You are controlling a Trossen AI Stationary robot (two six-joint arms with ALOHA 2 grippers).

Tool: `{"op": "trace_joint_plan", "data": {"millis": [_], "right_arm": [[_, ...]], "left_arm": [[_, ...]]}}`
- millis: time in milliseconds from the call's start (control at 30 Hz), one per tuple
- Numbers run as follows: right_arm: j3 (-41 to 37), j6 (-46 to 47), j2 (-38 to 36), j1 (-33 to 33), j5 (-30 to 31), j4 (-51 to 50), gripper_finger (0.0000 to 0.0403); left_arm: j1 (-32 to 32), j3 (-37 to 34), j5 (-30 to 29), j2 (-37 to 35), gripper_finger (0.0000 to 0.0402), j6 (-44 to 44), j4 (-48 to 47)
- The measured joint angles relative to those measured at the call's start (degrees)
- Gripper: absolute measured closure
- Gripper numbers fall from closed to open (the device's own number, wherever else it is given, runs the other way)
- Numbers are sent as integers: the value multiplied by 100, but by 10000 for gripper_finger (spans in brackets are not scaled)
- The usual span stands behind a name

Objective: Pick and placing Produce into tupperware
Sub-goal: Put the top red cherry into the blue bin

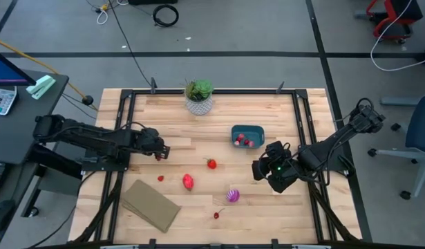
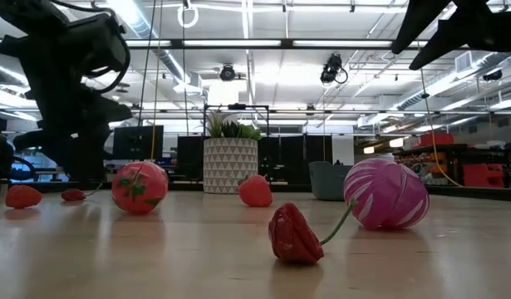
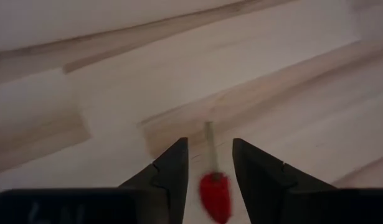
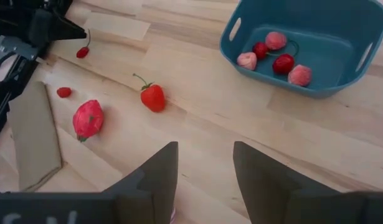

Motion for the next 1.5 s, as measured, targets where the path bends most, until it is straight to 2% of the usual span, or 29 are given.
{"op": "trace_joint_plan", "data": {"millis": [200,700,867,1233,1367,1500], "right_arm": [[0,9,0,0,-2,0,239],[0,-6,-2,0,-8,2,239],[0,-10,-2,0,-7,2,239],[0,-48,-2,0,-7,0,239],[0,-50,-2,0,-7,0,239],[0,-35,-2,0,-4,0,239]], "left_arm": [[17,-15,-237,144,265,-12,-20],[15,-4,-256,899,274,-30,470],[15,-6,-262,907,302,-31,464],[10,-14,-255,918,393,30,559],[-2,-17,2,864,390,123,1263],[-4,30,176,803,395,432,2698]]}}
